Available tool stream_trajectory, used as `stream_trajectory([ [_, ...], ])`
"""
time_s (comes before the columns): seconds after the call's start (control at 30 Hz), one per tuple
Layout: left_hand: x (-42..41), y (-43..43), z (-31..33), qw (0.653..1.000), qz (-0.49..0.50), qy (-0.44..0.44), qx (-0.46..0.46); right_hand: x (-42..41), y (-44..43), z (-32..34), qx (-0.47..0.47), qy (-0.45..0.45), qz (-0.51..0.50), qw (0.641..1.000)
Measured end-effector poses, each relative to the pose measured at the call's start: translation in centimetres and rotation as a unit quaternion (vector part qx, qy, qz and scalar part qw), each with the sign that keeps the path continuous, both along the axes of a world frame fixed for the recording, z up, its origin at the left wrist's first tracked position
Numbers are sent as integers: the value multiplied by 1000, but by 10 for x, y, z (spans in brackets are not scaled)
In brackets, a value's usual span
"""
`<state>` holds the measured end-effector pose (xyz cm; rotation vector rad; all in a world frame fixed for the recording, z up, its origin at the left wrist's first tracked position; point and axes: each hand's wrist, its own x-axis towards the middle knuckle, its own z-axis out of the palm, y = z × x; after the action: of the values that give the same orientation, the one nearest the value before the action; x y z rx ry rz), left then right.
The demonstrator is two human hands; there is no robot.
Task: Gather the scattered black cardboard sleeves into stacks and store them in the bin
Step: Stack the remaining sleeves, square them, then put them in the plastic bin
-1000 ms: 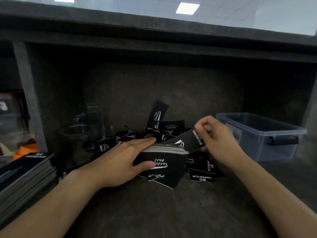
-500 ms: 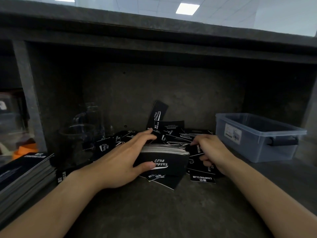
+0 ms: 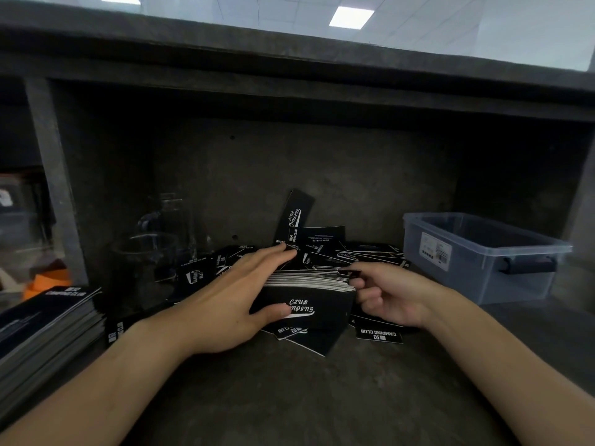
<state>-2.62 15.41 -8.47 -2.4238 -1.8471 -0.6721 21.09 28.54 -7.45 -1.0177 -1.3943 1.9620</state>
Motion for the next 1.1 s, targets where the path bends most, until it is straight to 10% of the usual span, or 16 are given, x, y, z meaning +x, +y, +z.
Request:
stream_trajectory([
  [0.23, 6, -4, 3, 1000, 16, 18, -14, 1, -11, 1, 143, -139, 15, 980],
  [0.4, 1, 3, 0, 1000, 6, 13, 6, 9, -8, 2, 530, -153, -101, 828],
  [0.63, -1, 9, -4, 1000, 5, 22, 12, 11, -12, 1, 584, -139, -6, 800],
  [0.93, -1, 10, -4, 1000, 0, 25, 12, 9, -16, 7, 747, -271, -24, 606],
  [1.1, 0, 7, -4, 1000, 2, 24, 16, 5, -21, 7, 732, -294, -23, 614],
])
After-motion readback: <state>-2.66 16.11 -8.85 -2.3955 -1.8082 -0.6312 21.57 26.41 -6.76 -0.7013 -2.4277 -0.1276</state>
